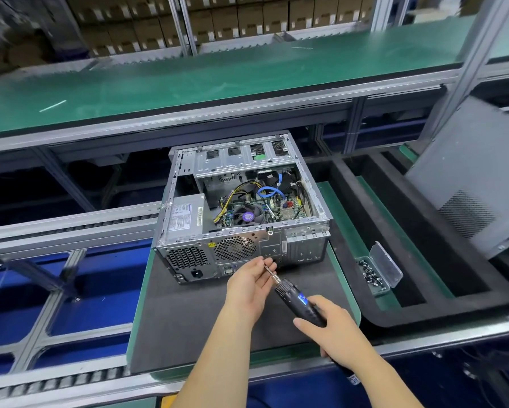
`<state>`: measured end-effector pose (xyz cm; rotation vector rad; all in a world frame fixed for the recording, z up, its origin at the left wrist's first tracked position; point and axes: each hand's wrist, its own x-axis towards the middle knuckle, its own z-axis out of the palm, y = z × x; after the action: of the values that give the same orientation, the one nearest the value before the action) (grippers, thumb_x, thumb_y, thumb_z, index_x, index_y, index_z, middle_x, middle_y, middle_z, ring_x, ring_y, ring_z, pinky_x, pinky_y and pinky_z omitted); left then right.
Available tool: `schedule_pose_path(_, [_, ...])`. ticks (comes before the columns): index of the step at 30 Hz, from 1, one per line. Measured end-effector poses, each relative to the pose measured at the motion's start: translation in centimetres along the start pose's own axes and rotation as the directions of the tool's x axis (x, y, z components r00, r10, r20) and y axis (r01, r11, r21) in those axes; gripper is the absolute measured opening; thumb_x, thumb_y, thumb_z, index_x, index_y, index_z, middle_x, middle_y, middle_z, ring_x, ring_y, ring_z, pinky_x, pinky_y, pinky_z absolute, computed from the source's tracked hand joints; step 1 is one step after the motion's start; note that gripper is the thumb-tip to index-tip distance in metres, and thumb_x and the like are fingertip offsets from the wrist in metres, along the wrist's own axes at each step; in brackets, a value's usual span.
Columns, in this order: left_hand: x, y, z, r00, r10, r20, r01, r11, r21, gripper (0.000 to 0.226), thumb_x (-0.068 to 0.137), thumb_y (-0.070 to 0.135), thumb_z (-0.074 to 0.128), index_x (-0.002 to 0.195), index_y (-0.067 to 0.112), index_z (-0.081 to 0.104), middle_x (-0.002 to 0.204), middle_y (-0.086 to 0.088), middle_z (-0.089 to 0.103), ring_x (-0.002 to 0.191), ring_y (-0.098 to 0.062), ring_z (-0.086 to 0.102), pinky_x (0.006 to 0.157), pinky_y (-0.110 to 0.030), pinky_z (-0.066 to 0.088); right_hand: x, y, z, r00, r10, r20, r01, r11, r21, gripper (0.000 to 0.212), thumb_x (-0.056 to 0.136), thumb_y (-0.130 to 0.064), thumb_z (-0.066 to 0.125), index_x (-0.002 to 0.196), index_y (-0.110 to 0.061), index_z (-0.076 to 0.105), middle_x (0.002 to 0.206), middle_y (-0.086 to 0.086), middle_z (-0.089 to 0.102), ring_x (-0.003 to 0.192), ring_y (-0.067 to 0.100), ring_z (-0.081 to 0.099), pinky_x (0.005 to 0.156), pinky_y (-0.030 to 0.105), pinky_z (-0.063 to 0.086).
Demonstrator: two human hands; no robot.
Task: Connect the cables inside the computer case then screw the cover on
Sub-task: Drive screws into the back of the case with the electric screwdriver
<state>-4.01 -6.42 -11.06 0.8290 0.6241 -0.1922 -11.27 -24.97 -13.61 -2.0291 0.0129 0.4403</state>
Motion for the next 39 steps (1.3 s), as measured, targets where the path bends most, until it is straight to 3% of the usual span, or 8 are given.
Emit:
schedule_pose_path(6, [0.3,-0.2,-0.8,0.997,0.069,-0.045,-0.063,0.991,0.118,0.017,0.098,-0.007,0.049,0.105,0.001,0.062,0.088,-0.013,0.074,0.082,-0.024,0.071,0.076,-0.036,0.055,0.0,0.1,0.2,0.999,0.028,0.043,-0.029,0.999,0.023,0.03,0.077,-0.054,0.069,0.102,-0.042,0.059,0.075,-0.004,0.065,0.042,0.02,0.052,0.046,0.034,0.05])
schedule_pose_path(16, [0.3,-0.3,-0.8,0.98,0.177,-0.092,-0.158,0.97,0.184,0.015,0.098,-0.005,0.051,0.106,0.002,0.061,0.089,-0.013,0.073,0.079,-0.021,0.07,0.077,-0.035,0.057,0.1,-0.9,1.4,0.996,0.072,0.043,-0.073,0.997,0.033,0.033,0.076,-0.059,0.066,0.099,-0.039,0.057,0.079,0.003,0.064,0.041,0.021,0.054,0.042,0.028,0.046])
schedule_pose_path(21, [0.5,0.3,-0.5,0.997,0.062,-0.055,-0.059,0.997,0.054,0.017,0.101,-0.003,0.047,0.115,0.001,0.057,0.098,-0.014,0.071,0.086,-0.023,0.07,0.074,-0.034,0.053,0.3,-2.0,1.8,0.989,0.106,0.106,-0.121,0.98,0.155,0.02,0.087,-0.047,0.067,0.096,-0.032,0.058,0.07,0.002,0.064,0.044,0.023,0.056,0.044,0.031,0.05])
schedule_pose_path(26, [1.4,0.6,-0.1,0.999,-0.037,-0.02,0.037,0.999,-0.005,0.015,0.103,-0.003,0.04,0.113,-0.003,0.052,0.102,-0.013,0.066,0.086,-0.023,0.064,0.071,-0.03,0.05,0.1,-2.7,3.2,0.968,0.169,0.186,-0.221,0.923,0.316,0.029,0.082,-0.041,0.074,0.103,-0.029,0.057,0.079,0.007,0.066,0.051,0.026,0.059,0.048,0.033,0.051])
schedule_pose_path(30, [2.3,0.6,-0.1,0.991,-0.119,-0.066,0.122,0.991,0.048,0.016,0.103,0.001,0.041,0.1,0.004,0.056,0.097,-0.003,0.069,0.093,-0.021,0.065,0.065,-0.03,0.047,0.3,-3.2,4.7,0.96,0.179,0.214,-0.247,0.904,0.348,0.052,0.069,-0.036,0.085,0.112,-0.03,0.056,0.098,0.013,0.062,0.057,0.023,0.064,0.054,0.033,0.055])
schedule_pose_path(35, [2.9,0.4,0.0,0.982,-0.171,-0.075,0.174,0.984,0.039,0.016,0.103,0.008,0.047,0.094,0.01,0.06,0.106,-0.001,0.069,0.087,-0.019,0.066,0.065,-0.029,0.046,0.4,-3.4,5.4,0.961,0.181,0.207,-0.249,0.893,0.374,0.055,0.067,-0.025,0.086,0.112,-0.031,0.055,0.107,0.015,0.06,0.057,0.02,0.065,0.054,0.032,0.056])
schedule_pose_path(39, [2.8,0.3,-0.1,0.986,-0.142,-0.082,0.152,0.981,0.124,0.016,0.103,0.011,0.047,0.11,0.009,0.062,0.103,0.001,0.071,0.079,-0.015,0.066,0.057,-0.026,0.048,0.2,-3.4,5.7,0.968,0.174,0.181,-0.231,0.899,0.371,0.051,0.07,-0.022,0.085,0.11,-0.033,0.055,0.106,0.014,0.058,0.058,0.019,0.062,0.053,0.032,0.056])
